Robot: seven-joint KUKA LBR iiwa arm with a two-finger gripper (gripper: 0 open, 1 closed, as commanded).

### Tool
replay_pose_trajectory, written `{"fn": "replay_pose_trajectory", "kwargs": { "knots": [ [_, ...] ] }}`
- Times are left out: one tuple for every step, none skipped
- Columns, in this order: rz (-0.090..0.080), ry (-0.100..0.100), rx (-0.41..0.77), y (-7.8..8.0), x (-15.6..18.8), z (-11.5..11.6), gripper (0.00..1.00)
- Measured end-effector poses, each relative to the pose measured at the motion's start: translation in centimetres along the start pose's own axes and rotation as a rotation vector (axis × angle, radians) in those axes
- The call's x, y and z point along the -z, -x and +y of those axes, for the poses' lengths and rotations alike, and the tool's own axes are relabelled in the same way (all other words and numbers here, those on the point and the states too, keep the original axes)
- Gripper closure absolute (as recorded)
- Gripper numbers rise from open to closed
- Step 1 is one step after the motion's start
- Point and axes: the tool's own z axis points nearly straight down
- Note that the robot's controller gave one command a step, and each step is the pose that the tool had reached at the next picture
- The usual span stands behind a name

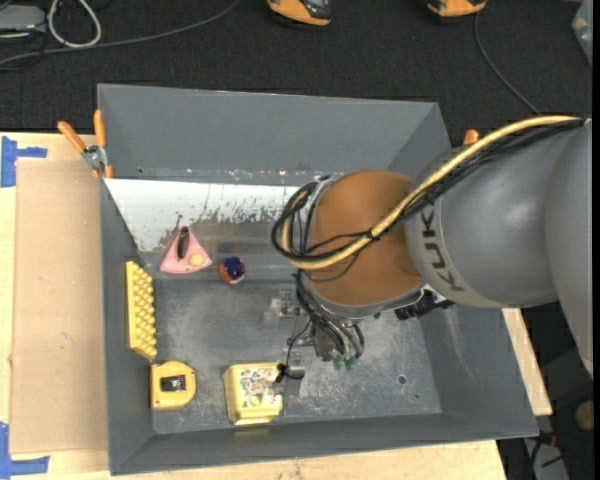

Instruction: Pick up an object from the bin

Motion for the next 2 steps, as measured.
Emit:
{"fn": "replay_pose_trajectory", "kwargs": {
  "knots": [
    [-0.007,0.001,-0.004,0.2,0.4,-0.1,0.00],
    [-0.004,0.001,-0.019,-0.4,-1.0,-0.3,0.00]
  ]
}}
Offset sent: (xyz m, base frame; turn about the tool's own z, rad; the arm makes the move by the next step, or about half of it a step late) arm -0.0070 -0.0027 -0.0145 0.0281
